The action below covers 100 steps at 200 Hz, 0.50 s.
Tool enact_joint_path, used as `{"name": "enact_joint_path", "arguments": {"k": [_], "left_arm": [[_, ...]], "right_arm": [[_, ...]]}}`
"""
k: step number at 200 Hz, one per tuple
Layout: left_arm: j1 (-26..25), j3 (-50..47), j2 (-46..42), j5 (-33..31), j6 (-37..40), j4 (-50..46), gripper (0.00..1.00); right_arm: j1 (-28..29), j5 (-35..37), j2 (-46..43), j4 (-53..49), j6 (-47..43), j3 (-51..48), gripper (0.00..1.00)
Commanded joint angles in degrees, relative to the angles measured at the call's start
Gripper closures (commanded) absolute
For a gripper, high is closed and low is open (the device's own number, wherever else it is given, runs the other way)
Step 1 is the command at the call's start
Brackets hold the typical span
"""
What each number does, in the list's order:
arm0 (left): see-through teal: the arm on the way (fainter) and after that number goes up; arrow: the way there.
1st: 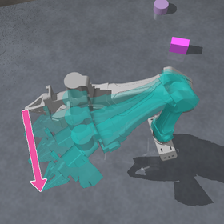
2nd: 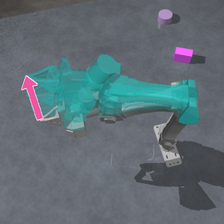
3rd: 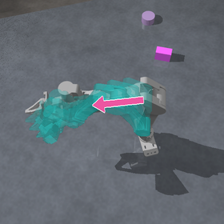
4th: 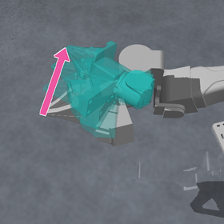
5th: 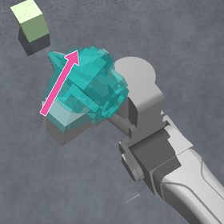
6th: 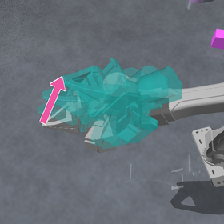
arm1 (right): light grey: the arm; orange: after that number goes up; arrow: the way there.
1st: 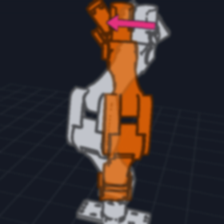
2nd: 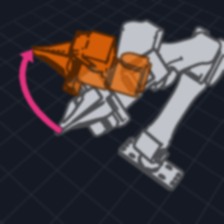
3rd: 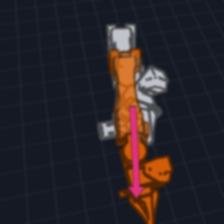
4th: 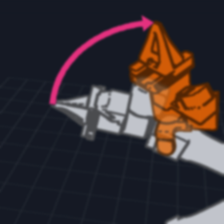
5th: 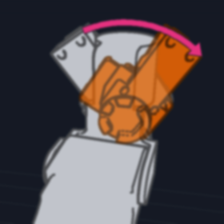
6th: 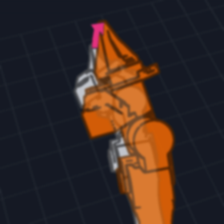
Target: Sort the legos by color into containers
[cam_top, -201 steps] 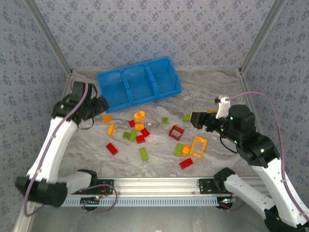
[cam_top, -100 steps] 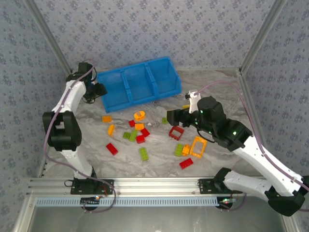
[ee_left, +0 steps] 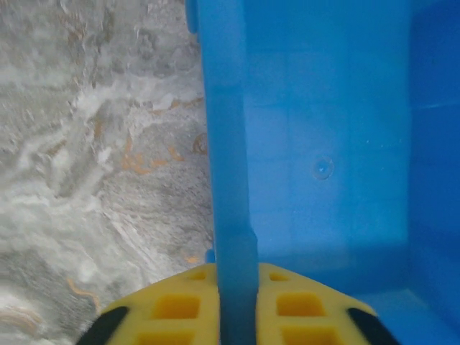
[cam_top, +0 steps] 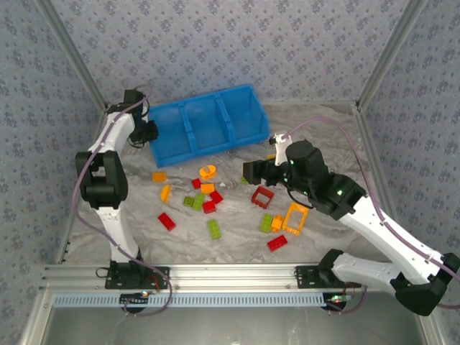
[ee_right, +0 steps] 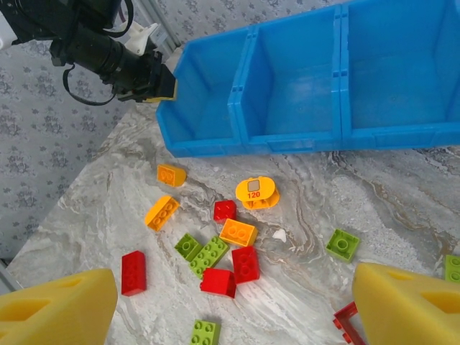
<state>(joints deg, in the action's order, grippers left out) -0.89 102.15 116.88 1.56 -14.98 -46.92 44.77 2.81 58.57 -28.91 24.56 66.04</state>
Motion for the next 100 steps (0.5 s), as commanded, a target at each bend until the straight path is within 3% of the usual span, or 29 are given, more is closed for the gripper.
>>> {"name": "enact_joint_path", "arguments": {"k": [1,13,100], "left_arm": [[-1.08,3.19,1.26,-1.01,4.30,-0.90,0.96],[-1.86,3.58,1.45,-1.39,5.96,-1.04,1.00],[-9.17,8.22,5.34,-1.00,10.96,0.59,1.00]], "right_arm": [[-0.95,0.17,-0.29,-0.72,-0.88,1.09,0.12],[-1.32,0.61,-0.47,-1.23,-0.91,1.20,0.12],[-2.10,0.83,-2.08,-3.74,-0.69,1.08,0.12]]}}
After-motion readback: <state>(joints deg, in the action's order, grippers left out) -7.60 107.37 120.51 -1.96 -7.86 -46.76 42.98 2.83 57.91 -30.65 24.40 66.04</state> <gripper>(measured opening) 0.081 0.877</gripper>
